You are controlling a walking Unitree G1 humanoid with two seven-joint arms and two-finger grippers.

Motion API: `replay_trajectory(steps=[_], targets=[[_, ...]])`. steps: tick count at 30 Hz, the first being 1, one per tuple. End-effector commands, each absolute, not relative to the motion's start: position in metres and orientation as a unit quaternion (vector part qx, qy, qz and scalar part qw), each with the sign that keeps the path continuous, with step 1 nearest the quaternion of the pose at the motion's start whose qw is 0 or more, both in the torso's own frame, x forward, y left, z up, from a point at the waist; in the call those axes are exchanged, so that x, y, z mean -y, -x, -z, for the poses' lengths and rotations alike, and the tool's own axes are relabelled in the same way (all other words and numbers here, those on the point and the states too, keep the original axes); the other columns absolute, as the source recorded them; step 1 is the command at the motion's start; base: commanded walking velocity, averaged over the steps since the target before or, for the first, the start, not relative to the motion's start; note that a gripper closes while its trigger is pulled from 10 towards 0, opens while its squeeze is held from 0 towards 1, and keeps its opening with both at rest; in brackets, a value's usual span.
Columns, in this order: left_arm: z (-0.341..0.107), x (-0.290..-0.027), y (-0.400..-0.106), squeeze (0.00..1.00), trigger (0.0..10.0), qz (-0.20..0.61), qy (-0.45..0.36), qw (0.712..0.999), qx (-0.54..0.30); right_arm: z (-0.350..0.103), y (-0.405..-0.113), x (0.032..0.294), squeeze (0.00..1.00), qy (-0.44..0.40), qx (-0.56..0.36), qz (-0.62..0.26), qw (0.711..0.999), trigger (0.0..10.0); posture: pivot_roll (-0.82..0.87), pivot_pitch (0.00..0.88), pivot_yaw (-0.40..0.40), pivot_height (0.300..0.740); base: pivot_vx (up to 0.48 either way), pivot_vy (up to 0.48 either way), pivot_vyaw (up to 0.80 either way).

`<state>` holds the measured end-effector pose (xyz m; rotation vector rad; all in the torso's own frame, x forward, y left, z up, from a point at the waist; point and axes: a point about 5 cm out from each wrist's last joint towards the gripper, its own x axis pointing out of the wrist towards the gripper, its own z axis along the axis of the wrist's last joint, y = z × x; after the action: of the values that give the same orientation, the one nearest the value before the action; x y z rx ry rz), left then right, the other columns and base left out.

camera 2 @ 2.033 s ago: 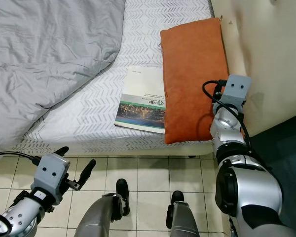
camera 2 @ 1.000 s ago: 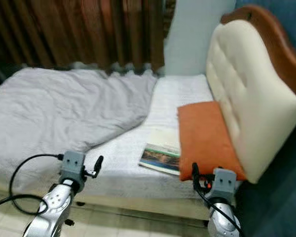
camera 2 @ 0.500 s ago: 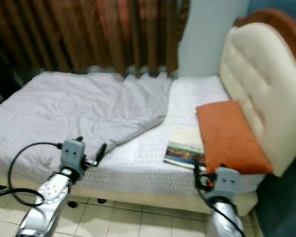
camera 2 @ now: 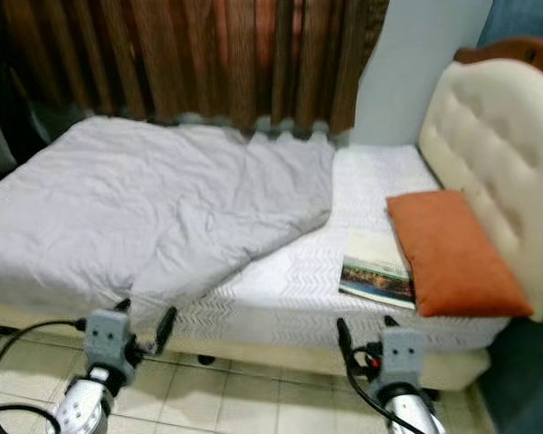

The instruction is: Clean up the room

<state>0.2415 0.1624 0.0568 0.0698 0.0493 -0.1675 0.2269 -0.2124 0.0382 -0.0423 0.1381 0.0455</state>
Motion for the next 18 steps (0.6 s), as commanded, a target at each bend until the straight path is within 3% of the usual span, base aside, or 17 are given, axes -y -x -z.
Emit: replay_trajectory(steps=[1, 7, 12, 15, 18], targets=[[-0.062, -0.143, -0.249, 0.0, 10.0, 0.101, -0.027, 0.994, -0.005, -0.046, -0.228, 0.227, 0.0, 0.042, -0.07, -0.018, 0.997, 10.0, -0.08, 0.016, -0.126, 0.74, 0.0, 0.472, 0.0], [-0.062, -0.135, -0.254, 0.0, 10.0, 0.125, -0.017, 0.992, -0.01, -0.051, -0.245, 0.228, 0.0, 0.035, -0.064, -0.006, 0.997, 10.0, -0.08, 0.007, -0.116, 0.74, 0.0, 0.476, 0.0], [-0.061, -0.145, -0.262, 0.0, 10.0, 0.111, -0.013, 0.993, -0.027, -0.048, -0.253, 0.217, 0.0, 0.01, -0.066, -0.021, 0.998, 10.0, -0.06, 0.0, -0.078, 0.74, 0.0, 0.48, 0.0], [-0.061, -0.144, -0.266, 0.0, 10.0, 0.118, -0.044, 0.992, -0.033, -0.046, -0.259, 0.211, 0.0, 0.011, -0.07, -0.021, 0.997, 10.0, -0.05, 0.0, -0.047, 0.74, 0.0, 0.48, -0.8], [-0.061, -0.145, -0.271, 0.0, 10.0, 0.109, -0.074, 0.991, -0.038, -0.045, -0.263, 0.206, 0.0, 0.008, -0.068, -0.022, 0.997, 10.0, -0.05, 0.0, -0.033, 0.74, 0.0, 0.0, -0.45]])
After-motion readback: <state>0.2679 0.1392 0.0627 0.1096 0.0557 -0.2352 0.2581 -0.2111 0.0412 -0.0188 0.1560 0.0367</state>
